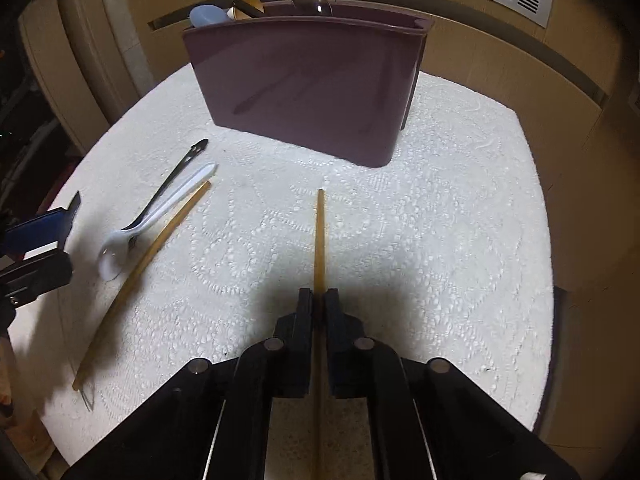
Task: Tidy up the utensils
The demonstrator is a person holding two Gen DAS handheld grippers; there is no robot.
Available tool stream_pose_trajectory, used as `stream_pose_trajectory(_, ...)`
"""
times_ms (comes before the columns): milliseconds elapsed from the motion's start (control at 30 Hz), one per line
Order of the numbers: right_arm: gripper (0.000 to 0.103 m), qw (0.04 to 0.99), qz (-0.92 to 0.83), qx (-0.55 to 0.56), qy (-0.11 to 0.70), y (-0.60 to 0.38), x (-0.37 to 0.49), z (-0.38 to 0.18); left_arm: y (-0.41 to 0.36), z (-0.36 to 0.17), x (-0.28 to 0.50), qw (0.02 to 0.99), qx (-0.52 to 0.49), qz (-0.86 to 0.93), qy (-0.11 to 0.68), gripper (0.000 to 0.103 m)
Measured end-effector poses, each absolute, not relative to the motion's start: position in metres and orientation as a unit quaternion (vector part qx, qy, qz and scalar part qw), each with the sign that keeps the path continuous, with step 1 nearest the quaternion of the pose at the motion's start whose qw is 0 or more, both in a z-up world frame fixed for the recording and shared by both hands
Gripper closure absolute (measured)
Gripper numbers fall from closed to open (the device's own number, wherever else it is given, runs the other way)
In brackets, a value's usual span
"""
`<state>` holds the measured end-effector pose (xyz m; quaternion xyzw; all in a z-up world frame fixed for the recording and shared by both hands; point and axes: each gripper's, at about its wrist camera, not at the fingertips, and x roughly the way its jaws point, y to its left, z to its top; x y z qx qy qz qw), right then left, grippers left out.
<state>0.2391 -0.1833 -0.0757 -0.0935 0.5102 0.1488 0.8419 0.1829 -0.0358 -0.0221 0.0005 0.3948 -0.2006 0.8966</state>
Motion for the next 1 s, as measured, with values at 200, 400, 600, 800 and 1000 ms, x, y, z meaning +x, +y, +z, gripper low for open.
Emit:
stream_pose_trajectory(200,0.098,0.866,0.143,-0.074,0.474,-0.189,0.218,-0.045,-0.029,-0.017,0.176,0.901,-0.006,-0.204,0.383,0.067)
stream_pose_trajectory(400,0.098,0.883,0.150,-0.047,0.442,-0.198,0.199,-0.016,-0.029,-0.005,0.167,0.905,-0.007,-0.209,0.369,0.068)
stream_pose_trajectory(600,0.098,0.896,0.151,-0.037,0.416,-0.200,0.191,0.000,-0.030,0.013,0.163,0.914,-0.001,-0.208,0.348,0.069)
stream_pose_trajectory(800,0.098,0.902,0.162,-0.013,0.400,-0.204,0.192,0.011,-0.032,0.023,0.169,0.918,-0.003,-0.211,0.337,0.084)
stream_pose_trajectory(1000,0.098,0.901,0.167,-0.008,0.401,-0.203,0.198,0.009,-0.032,0.025,0.176,0.918,-0.003,-0.206,0.338,0.084)
